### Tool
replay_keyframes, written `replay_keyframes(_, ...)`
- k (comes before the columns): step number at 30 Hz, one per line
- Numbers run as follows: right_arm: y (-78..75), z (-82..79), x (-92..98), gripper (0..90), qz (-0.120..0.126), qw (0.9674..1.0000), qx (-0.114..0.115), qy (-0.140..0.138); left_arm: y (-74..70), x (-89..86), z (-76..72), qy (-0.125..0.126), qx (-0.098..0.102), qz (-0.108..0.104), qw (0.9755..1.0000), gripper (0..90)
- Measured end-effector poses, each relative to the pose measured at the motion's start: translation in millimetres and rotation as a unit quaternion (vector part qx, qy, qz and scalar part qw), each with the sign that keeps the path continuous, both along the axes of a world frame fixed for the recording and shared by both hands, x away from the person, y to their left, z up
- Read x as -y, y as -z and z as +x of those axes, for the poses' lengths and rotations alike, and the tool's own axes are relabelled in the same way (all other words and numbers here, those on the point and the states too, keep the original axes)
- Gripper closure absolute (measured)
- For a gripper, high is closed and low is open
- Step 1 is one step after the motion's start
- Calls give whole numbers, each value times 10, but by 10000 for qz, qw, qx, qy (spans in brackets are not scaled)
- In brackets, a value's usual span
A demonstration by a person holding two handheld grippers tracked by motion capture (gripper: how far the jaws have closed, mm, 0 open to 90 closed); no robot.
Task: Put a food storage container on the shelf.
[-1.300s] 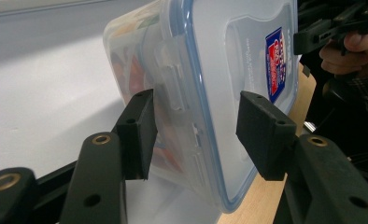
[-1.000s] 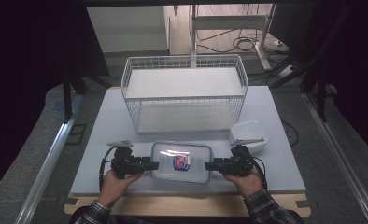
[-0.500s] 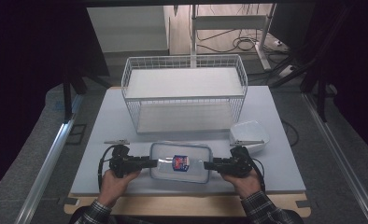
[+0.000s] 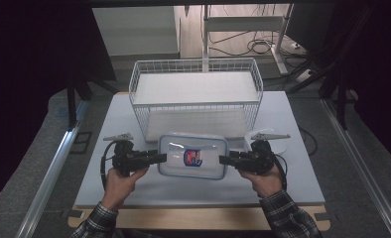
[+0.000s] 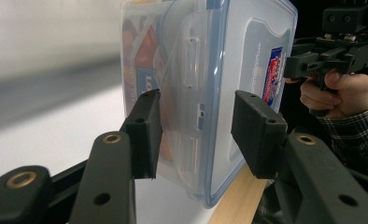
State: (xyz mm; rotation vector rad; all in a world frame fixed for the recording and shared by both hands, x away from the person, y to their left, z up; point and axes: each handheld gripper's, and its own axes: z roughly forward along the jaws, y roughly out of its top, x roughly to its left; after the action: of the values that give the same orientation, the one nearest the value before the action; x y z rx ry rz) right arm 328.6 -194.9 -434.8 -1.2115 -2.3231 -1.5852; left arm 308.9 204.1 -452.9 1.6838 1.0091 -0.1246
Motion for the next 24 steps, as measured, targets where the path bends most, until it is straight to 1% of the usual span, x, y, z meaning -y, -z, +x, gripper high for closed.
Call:
replay_keyframes(1,0,0,0,531,0,10000,0,0,0,0,0,0,0,0,10000,537)
replay_keyframes(3,-109,39,7,531,33,10000,75,-7,-153,10,38,-31,112,37,9999,537)
replay_keyframes(4,-215,85,13,531,66,9999,144,-12,-283,11,84,-22,226,97,9997,536)
replay_keyframes(5,-215,85,13,531,66,9999,144,-12,-283,11,84,-22,226,97,9997,536)
replay_keyframes(8,-368,165,16,530,92,9996,256,-15,-461,15,165,-62,336,82,9994,536)
replay_keyframes(11,-521,247,7,529,106,9994,341,-3,-592,7,233,-95,440,67,9990,536)
replay_keyframes(12,-621,303,-2,527,107,9990,427,-3,-672,4,274,-114,493,61,9987,537)
replay_keyframes(13,-621,303,-2,527,107,9990,427,-3,-672,4,274,-114,493,61,9987,536)
replay_keyframes(14,-717,363,-12,526,121,9988,478,0,-766,-6,328,-141,556,45,9983,536)
replay_keyframes(15,-717,363,-12,526,121,9988,478,0,-766,-6,328,-141,556,45,9983,536)
replay_keyframes(20,-927,502,-49,525,127,9982,580,-2,-954,-40,447,-194,652,0,9977,536)
replay_keyframes(22,-1029,582,-70,523,145,9980,620,3,-1016,-50,486,-212,679,4,9975,536)
replay_keyframes(23,-1029,582,-70,523,145,9980,620,3,-1050,-53,509,-221,693,12,9973,536)
replay_keyframes(24,-1061,608,-77,521,151,9979,623,17,-1097,-56,543,-240,722,15,9971,536)
